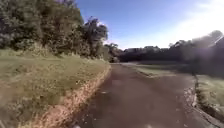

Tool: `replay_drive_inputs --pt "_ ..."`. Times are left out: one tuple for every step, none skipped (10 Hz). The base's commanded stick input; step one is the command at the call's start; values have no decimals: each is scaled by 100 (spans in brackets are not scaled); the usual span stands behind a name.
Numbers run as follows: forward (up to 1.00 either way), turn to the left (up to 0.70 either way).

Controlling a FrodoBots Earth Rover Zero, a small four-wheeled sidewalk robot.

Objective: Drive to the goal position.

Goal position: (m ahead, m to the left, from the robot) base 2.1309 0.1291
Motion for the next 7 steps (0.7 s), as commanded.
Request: replay_drive_inputs --pt "85 -23" --pt "85 -28" --pt "85 -33" --pt "85 -34" --pt "85 -34" --pt "85 -25" --pt "85 -11"
